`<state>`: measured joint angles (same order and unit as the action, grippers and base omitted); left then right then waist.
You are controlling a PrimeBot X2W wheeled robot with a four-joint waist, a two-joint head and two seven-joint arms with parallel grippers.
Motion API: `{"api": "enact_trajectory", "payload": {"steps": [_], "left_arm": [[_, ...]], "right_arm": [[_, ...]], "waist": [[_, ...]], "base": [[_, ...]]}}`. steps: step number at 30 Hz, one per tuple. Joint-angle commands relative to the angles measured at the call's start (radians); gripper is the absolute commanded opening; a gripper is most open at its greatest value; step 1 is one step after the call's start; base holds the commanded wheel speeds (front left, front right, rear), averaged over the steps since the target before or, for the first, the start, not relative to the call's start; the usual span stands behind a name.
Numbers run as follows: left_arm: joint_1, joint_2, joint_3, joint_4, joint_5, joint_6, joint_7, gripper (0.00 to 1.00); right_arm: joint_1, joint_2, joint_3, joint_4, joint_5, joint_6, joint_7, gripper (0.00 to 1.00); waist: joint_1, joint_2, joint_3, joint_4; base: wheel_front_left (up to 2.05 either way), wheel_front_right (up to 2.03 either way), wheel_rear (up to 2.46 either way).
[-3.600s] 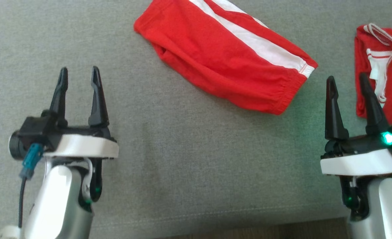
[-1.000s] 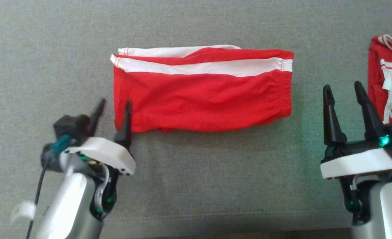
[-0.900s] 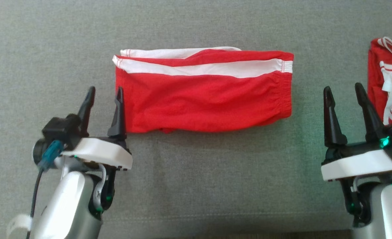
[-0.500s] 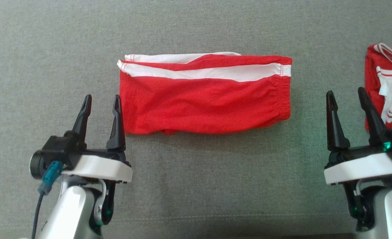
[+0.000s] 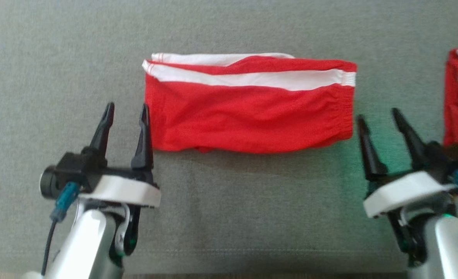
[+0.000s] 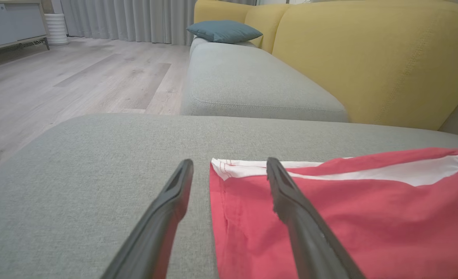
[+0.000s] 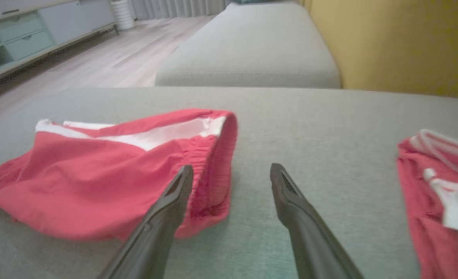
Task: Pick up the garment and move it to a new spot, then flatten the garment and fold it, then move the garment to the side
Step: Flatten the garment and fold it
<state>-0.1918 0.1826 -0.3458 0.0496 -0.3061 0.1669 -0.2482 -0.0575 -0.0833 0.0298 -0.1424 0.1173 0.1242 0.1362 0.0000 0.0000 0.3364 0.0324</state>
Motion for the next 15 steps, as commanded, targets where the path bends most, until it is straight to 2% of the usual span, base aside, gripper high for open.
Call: {"api": "enact_trajectory", "payload": {"steps": [1, 6, 15], "left_arm": [[-0.059, 0.007, 0.029, -0.037, 0.006, -0.006, -0.008, 1.00], [-0.081, -0.003, 0.026, -0.037, 0.015, -0.008, -0.010, 1.00], [-0.104, -0.029, 0.022, -0.039, 0.033, -0.020, -0.013, 1.00]], "right_arm": [[-0.066, -0.025, 0.060, -0.011, 0.018, 0.007, 0.037, 1.00], [-0.125, -0.046, 0.089, 0.049, 0.033, 0.007, 0.093, 1.00], [-0.209, -0.080, 0.057, 0.163, 0.100, 0.007, 0.159, 1.00]], "waist": [[0.0000, 0.0000, 0.041, 0.029], [0.0000, 0.0000, 0.078, 0.056], [0.0000, 0.0000, 0.124, 0.090]], "base": [[0.00, 0.00, 0.00], [0.00, 0.00, 0.00], [0.00, 0.00, 0.00]]}}
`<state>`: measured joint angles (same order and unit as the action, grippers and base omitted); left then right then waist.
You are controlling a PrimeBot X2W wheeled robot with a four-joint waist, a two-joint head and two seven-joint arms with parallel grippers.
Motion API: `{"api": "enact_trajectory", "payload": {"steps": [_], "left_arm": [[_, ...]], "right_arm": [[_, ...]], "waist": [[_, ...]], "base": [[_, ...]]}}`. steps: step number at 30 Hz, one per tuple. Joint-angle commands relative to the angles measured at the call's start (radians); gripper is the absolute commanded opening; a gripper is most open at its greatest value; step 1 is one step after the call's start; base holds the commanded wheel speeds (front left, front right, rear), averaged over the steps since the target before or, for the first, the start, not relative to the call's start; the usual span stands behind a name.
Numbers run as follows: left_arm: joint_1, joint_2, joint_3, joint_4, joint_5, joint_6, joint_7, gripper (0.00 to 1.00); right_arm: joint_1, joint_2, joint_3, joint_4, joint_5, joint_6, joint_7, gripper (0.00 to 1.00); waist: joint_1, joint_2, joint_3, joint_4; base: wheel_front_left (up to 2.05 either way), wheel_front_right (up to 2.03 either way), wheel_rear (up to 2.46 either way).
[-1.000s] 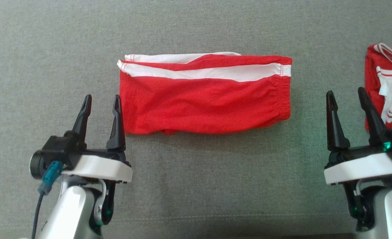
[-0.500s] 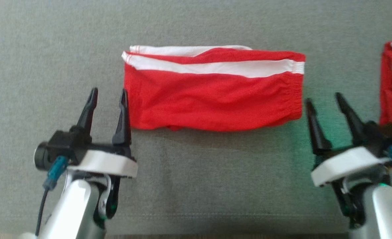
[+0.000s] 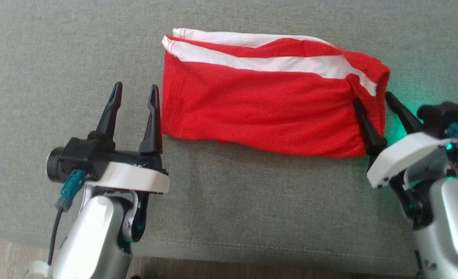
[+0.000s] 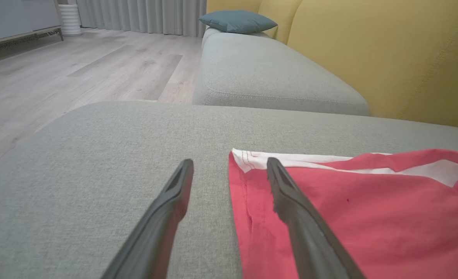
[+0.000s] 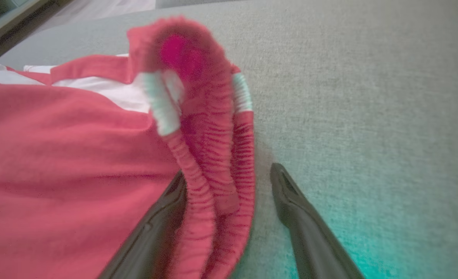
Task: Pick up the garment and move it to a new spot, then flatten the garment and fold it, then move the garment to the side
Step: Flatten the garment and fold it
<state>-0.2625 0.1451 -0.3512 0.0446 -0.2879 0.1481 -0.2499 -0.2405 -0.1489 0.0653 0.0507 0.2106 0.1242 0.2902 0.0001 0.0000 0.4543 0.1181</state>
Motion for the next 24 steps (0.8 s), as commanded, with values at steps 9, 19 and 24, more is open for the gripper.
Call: {"api": "enact_trajectory", "payload": {"steps": [9, 19, 24], "left_arm": [[-0.042, -0.010, 0.043, -0.043, 0.035, -0.018, -0.012, 1.00], [-0.017, -0.015, 0.064, -0.036, 0.051, -0.029, -0.012, 1.00], [0.007, -0.014, 0.069, -0.031, 0.054, -0.028, -0.012, 1.00]], "right_arm": [[-0.070, -0.079, 0.080, 0.027, 0.133, 0.007, 0.114, 0.00], [0.008, -0.208, 0.005, -0.027, 0.279, 0.007, 0.156, 0.00], [0.040, -0.231, 0.001, -0.091, 0.436, 0.007, 0.211, 0.00]], "waist": [[-0.0001, 0.0000, 0.020, 0.007], [-0.0001, 0.0000, -0.033, -0.015], [-0.0001, 0.0000, -0.070, -0.029]], "base": [[0.00, 0.00, 0.00], [0.00, 0.00, 0.00], [0.00, 0.00, 0.00]]}}
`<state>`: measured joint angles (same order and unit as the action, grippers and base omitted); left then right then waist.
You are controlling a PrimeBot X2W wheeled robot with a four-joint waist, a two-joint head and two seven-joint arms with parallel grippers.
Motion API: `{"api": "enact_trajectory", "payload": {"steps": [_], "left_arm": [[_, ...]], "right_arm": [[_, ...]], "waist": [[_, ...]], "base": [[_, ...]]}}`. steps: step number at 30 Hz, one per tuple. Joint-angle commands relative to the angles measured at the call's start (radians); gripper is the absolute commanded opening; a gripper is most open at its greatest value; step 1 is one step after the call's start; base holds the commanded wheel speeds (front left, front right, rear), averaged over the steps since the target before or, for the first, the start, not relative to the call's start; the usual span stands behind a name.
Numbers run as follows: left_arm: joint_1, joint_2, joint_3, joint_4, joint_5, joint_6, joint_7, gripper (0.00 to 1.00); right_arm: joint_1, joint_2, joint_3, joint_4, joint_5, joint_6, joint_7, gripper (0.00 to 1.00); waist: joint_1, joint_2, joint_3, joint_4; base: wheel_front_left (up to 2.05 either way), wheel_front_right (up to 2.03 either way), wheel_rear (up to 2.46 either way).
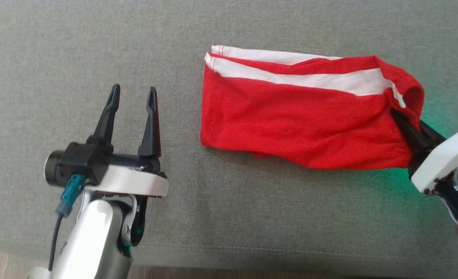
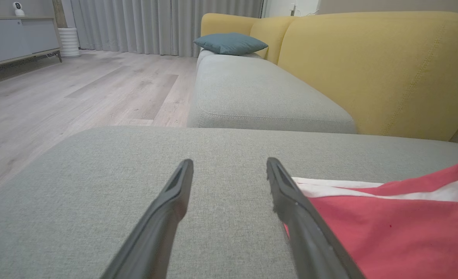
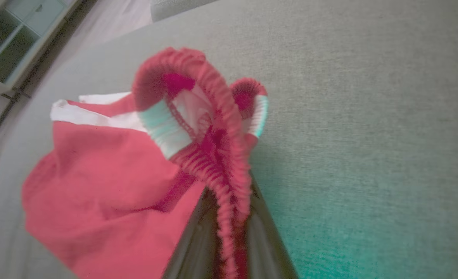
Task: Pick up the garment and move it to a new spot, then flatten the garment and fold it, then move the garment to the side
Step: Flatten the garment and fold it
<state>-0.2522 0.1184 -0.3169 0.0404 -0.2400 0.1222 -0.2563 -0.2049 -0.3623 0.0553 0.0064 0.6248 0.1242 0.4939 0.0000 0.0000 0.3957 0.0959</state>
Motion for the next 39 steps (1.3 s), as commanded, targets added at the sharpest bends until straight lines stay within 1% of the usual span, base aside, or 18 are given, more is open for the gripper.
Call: {"api": "enact_trajectory", "payload": {"steps": [1, 5, 6, 7, 8, 9, 12, 15, 16, 18, 22, 27, 28, 29, 30, 32, 36, 39], "left_arm": [[0.002, 0.013, 0.035, -0.025, 0.006, -0.002, -0.005, 1.00], [0.016, 0.016, 0.034, -0.018, 0.005, -0.003, -0.005, 1.00], [0.018, 0.017, 0.030, -0.015, 0.004, -0.006, -0.005, 1.00], [0.017, 0.016, 0.028, -0.014, 0.004, -0.007, -0.005, 1.00], [0.017, 0.015, 0.025, -0.013, 0.004, -0.008, -0.005, 1.00], [0.017, 0.015, 0.025, -0.013, 0.004, -0.008, -0.005, 1.00], [0.016, 0.013, 0.016, -0.009, 0.002, -0.010, -0.005, 1.00], [0.013, 0.009, 0.009, -0.007, 0.000, -0.011, -0.005, 1.00], [0.009, 0.007, 0.006, -0.006, -0.002, -0.012, -0.005, 1.00], [0.004, 0.004, 0.003, -0.005, -0.004, -0.012, -0.005, 1.00], [-0.005, -0.001, 0.001, -0.002, -0.005, -0.014, -0.005, 1.00], [-0.014, -0.008, -0.001, 0.000, -0.004, -0.015, -0.005, 1.00], [-0.015, -0.010, -0.001, 0.000, -0.004, -0.015, -0.005, 1.00], [-0.016, -0.011, 0.000, 0.000, -0.004, -0.014, -0.005, 1.00], [-0.017, -0.013, 0.001, 0.000, -0.005, -0.014, -0.005, 1.00], [-0.020, -0.015, 0.003, 0.001, -0.005, -0.015, -0.005, 1.00], [-0.024, -0.018, 0.012, 0.000, -0.004, -0.018, -0.005, 1.00], [-0.022, -0.019, 0.019, 0.000, -0.001, -0.018, -0.005, 1.00]], "right_arm": [[0.006, -0.010, 0.012, -0.063, 0.074, 0.007, 0.031, 0.00], [-0.012, 0.043, 0.010, -0.130, 0.313, 0.007, 0.149, 0.00], [-0.034, 0.078, 0.016, -0.144, 0.401, 0.007, 0.211, 0.00], [-0.048, 0.103, 0.021, -0.144, 0.440, 0.007, 0.236, 0.00], [-0.062, 0.126, 0.028, -0.136, 0.470, 0.007, 0.259, 0.00], [-0.062, 0.126, 0.028, -0.136, 0.470, 0.007, 0.259, 0.00], [-0.108, 0.206, 0.059, -0.085, 0.532, 0.007, 0.300, 0.00], [-0.158, 0.263, 0.098, 0.001, 0.532, 0.007, 0.296, 0.00], [-0.195, 0.287, 0.128, 0.062, 0.520, 0.007, 0.265, 0.00], [-0.234, 0.300, 0.167, 0.117, 0.498, 0.007, 0.221, 0.00], [-0.311, 0.310, 0.242, 0.222, 0.442, 0.007, 0.083, 0.00], [-0.386, 0.312, 0.371, 0.335, 0.434, 0.007, -0.099, 0.00], [-0.397, 0.312, 0.401, 0.355, 0.429, 0.007, -0.124, 0.22], [-0.407, 0.312, 0.431, 0.374, 0.424, 0.007, -0.144, 0.80], [-0.418, 0.312, 0.456, 0.391, 0.406, 0.007, -0.171, 1.00], [-0.436, 0.312, 0.495, 0.408, 0.372, 0.007, -0.238, 1.00], [-0.469, 0.309, 0.559, 0.405, 0.230, 0.007, -0.389, 1.00], [-0.482, 0.274, 0.580, 0.384, 0.101, 0.007, -0.497, 1.00]], "waist": [[0.0000, 0.0000, -0.020, -0.010], [0.0000, 0.0000, -0.045, -0.015], [0.0000, 0.0000, -0.052, -0.013], [0.0000, 0.0000, -0.055, -0.010], [0.0000, 0.0000, -0.056, -0.007], [0.0000, 0.0000, -0.056, -0.007], [0.0000, 0.0000, -0.057, 0.008], [0.0000, 0.0000, -0.048, 0.028], [0.0000, 0.0000, -0.039, 0.042], [0.0000, 0.0000, -0.029, 0.054], [0.0000, 0.0000, -0.011, 0.071], [0.0000, 0.0000, 0.000, 0.081], [0.0000, 0.0000, 0.002, 0.082], [0.0000, 0.0000, 0.003, 0.082], [0.0000, 0.0000, 0.004, 0.082], [0.0000, 0.0000, 0.006, 0.082], [0.0000, 0.0000, 0.010, 0.077], [0.0000, 0.0000, 0.009, 0.067]], "base": [[0.00, 0.00, 0.00], [0.00, 0.00, 0.00], [0.00, 0.00, 0.00], [0.00, 0.00, 0.00], [0.00, 0.00, 0.00], [0.00, 0.00, 0.00], [0.00, 0.00, 0.00], [0.00, 0.00, 0.00], [0.00, 0.00, 0.00], [0.00, 0.00, 0.00], [0.00, 0.00, 0.00], [0.00, 0.00, 0.00], [0.00, 0.00, 0.00], [0.00, 0.00, 0.00], [0.00, 0.00, 0.00], [0.00, 0.00, 0.00], [0.00, 0.00, 0.00], [0.00, 0.00, 0.00]]}}
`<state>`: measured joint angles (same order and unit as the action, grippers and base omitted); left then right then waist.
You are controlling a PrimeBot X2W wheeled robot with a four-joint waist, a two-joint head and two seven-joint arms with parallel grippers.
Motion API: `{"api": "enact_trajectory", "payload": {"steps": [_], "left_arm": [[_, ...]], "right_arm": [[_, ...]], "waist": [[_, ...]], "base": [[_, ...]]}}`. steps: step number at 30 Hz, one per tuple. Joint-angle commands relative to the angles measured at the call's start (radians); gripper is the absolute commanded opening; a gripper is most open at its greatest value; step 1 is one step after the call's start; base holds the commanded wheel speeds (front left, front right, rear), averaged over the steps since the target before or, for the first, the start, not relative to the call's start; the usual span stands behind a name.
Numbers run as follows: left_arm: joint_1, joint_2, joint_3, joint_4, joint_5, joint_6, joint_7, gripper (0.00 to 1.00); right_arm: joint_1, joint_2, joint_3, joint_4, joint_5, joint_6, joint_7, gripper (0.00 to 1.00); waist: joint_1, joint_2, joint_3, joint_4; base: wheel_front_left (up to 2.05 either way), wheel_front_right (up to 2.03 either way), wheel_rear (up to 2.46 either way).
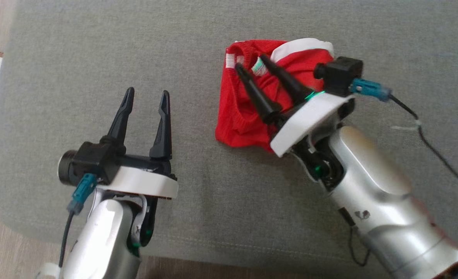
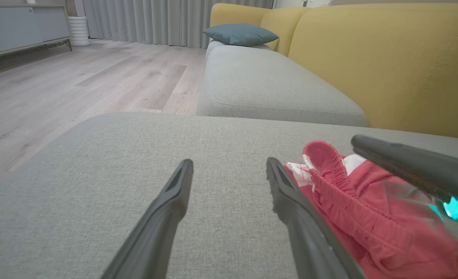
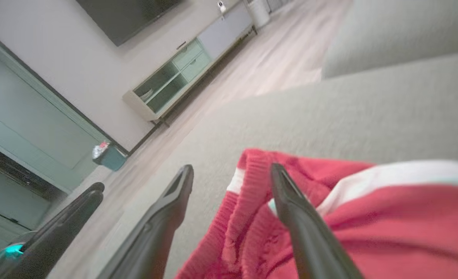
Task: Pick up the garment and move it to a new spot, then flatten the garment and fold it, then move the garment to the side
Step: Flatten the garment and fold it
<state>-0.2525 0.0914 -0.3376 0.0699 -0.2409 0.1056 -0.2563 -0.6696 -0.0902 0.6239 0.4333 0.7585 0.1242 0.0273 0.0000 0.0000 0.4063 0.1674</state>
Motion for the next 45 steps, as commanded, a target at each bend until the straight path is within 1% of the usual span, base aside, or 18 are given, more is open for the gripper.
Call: {"api": "enact_trajectory", "payload": {"steps": [1, 3, 6, 11, 12, 13, 15, 18, 20, 24, 28, 39, 40, 41, 42, 45], "left_arm": [[-0.021, 0.008, 0.042, -0.029, 0.001, 0.000, -0.005, 1.00], [-0.017, 0.010, 0.048, -0.028, 0.003, 0.002, -0.005, 1.00], [-0.009, 0.017, 0.059, -0.026, 0.004, 0.004, -0.005, 1.00], [0.005, 0.031, 0.073, -0.031, 0.006, 0.015, -0.005, 1.00], [0.008, 0.034, 0.075, -0.032, 0.006, 0.017, -0.005, 1.00], [0.008, 0.034, 0.075, -0.032, 0.006, 0.017, -0.005, 1.00], [0.013, 0.042, 0.081, -0.035, 0.006, 0.020, -0.005, 1.00], [0.021, 0.051, 0.086, -0.039, 0.005, 0.026, -0.001, 1.00], [0.025, 0.057, 0.088, -0.042, 0.004, 0.028, 0.003, 1.00], [0.034, 0.067, 0.090, -0.048, 0.003, 0.030, 0.010, 1.00], [0.038, 0.074, 0.089, -0.052, 0.000, 0.031, 0.016, 1.00], [0.040, 0.081, 0.079, -0.061, -0.001, 0.038, 0.023, 1.00], [0.040, 0.081, 0.078, -0.062, -0.001, 0.038, 0.023, 1.00], [0.039, 0.081, 0.077, -0.062, -0.001, 0.039, 0.023, 1.00], [0.037, 0.081, 0.076, -0.063, -0.001, 0.039, 0.023, 1.00], [0.028, 0.080, 0.071, -0.065, -0.001, 0.038, 0.022, 1.00]], "right_arm": [[-0.017, -0.012, 0.010, -0.053, -0.074, 0.007, -0.064, 1.00], [-0.008, -0.046, -0.011, -0.077, -0.158, 0.007, -0.128, 1.00], [0.040, -0.089, -0.084, -0.125, -0.267, 0.007, -0.193, 1.00], [0.187, -0.142, -0.283, -0.239, -0.414, 0.007, -0.213, 1.00], [0.223, -0.143, -0.324, -0.267, -0.437, 0.007, -0.205, 1.00], [0.223, -0.143, -0.324, -0.267, -0.437, 0.007, -0.205, 1.00], [0.296, -0.139, -0.404, -0.330, -0.483, 0.007, -0.190, 1.00], [0.399, -0.113, -0.495, -0.426, -0.534, 0.007, -0.159, 1.00], [0.456, -0.090, -0.536, -0.485, -0.557, 0.007, -0.142, 1.00], [0.530, -0.050, -0.576, -0.563, -0.579, 0.007, -0.110, 1.00], [0.561, -0.027, -0.590, -0.607, -0.583, 0.007, -0.094, 1.00], [0.578, -0.012, -0.590, -0.625, -0.590, 0.007, -0.073, 1.00], [0.576, -0.011, -0.583, -0.620, -0.588, 0.007, -0.067, 0.96], [0.570, -0.011, -0.569, -0.612, -0.584, 0.007, -0.059, 0.19], [0.561, -0.009, -0.553, -0.602, -0.581, 0.007, -0.050, 0.00], [0.512, -0.004, -0.461, -0.559, -0.569, 0.007, -0.026, 0.00]], "waist": [[0.0000, 0.0000, -0.004, -0.009], [0.0000, 0.0000, -0.010, -0.019], [0.0000, 0.0000, -0.021, -0.039], [0.0000, 0.0000, -0.037, -0.074], [0.0000, 0.0000, -0.039, -0.081], [0.0000, 0.0000, -0.039, -0.081], [0.0000, 0.0000, -0.044, -0.094], [0.0000, 0.0000, -0.051, -0.111], [0.0000, 0.0000, -0.056, -0.119], [0.0000, 0.0000, -0.063, -0.130], [0.0000, 0.0000, -0.067, -0.136], [0.0000, 0.0000, -0.073, -0.139], [0.0000, 0.0000, -0.072, -0.138], [0.0000, 0.0000, -0.071, -0.137], [0.0000, 0.0000, -0.068, -0.136], [0.0000, 0.0000, -0.059, -0.130]], "base": [[0.00, 0.00, 0.00], [0.00, 0.00, 0.00], [0.00, 0.00, 0.00], [0.00, 0.00, 0.00], [0.00, 0.00, 0.00], [0.00, 0.00, 0.00], [0.00, 0.00, 0.00], [0.00, 0.00, 0.00], [0.00, 0.00, 0.00], [0.00, 0.00, 0.00], [0.00, 0.00, 0.00], [0.00, 0.00, 0.00], [0.00, 0.00, 0.00], [0.00, 0.00, 0.00], [0.00, 0.00, 0.00], [0.00, 0.00, 0.00]]}}
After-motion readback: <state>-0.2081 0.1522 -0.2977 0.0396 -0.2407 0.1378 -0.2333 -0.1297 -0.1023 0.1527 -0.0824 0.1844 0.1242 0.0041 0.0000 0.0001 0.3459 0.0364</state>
